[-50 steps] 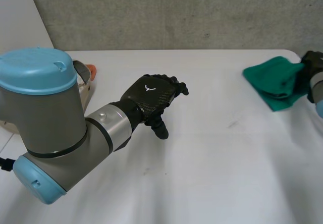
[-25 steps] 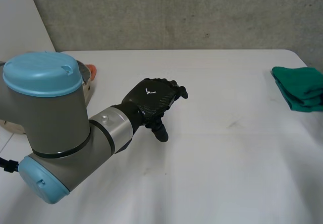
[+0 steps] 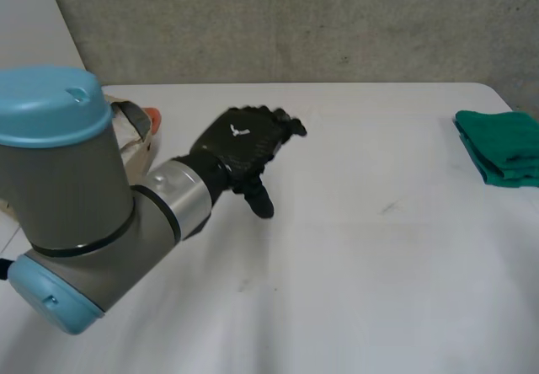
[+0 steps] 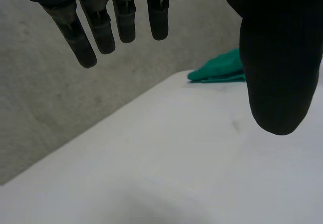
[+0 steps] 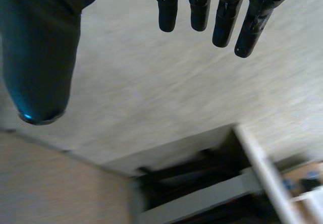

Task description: Fold the laundry.

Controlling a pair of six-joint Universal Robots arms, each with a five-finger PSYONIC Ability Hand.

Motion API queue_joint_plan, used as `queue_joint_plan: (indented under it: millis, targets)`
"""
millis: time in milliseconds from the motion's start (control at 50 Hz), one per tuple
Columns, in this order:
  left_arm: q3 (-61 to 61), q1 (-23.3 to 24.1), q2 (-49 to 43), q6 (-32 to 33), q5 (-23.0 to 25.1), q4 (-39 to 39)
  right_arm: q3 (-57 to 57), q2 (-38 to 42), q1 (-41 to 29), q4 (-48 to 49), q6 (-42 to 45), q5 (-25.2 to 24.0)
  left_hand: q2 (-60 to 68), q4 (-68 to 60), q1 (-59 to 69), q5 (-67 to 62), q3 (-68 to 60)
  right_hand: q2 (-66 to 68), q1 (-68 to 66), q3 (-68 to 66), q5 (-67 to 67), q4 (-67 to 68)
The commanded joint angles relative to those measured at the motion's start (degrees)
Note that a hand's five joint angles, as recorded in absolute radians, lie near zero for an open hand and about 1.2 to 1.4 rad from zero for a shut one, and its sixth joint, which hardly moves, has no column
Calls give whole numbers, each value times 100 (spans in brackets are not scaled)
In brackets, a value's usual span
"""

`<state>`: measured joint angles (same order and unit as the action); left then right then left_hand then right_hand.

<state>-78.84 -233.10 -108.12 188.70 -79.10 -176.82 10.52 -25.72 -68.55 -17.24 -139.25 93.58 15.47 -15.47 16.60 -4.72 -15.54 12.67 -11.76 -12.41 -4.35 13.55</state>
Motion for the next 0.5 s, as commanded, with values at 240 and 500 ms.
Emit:
queue_joint_plan:
  millis: [240,500]
  targets:
    - [97,-1940,169,1555,-387,-942,3261,-2648,-3163,810,-1808,-1939,-357,358,-470,283,364,-267,176,241,435,-355]
    - [97,-3637,-1096,3805,-343,-915,6495,-3185,-4439,1197,-894,-2142,-374,375,-487,300,381,-267,176,241,435,-355]
